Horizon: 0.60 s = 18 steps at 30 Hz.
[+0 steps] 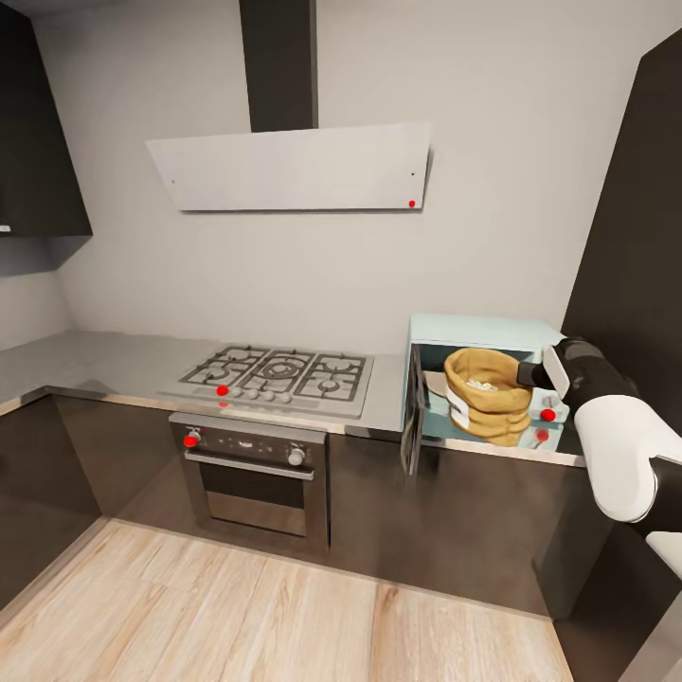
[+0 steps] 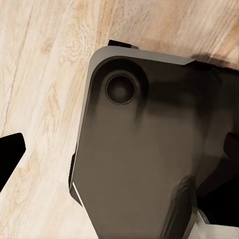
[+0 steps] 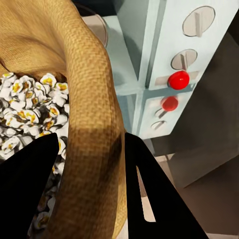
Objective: In the kitchen, take the popcorn bag from the countertop, put it into the microwave, and heat it until the popcorn is cooked so the cooked popcorn ends up inside the bag.
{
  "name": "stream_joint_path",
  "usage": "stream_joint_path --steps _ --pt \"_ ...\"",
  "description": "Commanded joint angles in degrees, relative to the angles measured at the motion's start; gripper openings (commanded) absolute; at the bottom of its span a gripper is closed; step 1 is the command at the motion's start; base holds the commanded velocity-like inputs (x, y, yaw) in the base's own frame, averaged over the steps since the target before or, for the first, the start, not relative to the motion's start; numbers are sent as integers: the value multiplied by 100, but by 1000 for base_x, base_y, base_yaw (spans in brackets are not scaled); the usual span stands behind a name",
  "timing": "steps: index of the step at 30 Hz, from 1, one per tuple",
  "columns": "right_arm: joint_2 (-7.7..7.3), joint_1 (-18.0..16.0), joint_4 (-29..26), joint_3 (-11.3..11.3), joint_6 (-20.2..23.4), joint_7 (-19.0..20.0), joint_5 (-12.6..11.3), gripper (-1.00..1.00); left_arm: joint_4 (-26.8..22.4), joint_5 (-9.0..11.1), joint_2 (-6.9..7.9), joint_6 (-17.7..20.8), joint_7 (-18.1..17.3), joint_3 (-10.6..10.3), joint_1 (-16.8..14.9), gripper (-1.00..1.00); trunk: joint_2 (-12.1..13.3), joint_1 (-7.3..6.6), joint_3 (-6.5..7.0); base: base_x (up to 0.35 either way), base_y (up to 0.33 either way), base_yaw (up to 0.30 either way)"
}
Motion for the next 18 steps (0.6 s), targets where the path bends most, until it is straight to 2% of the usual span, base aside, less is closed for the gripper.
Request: stream_joint_path --steps 1,18 --pt "6 -6 -6 -37 22 17 55 -100 1 21 -1 -14 2 20 -2 100 -5 0 -7 0 0 0" --pt "19 -6 121 -34 -101 11 51 -100 1 21 -1 -19 -3 20 -3 100 -5 0 -7 0 0 0"
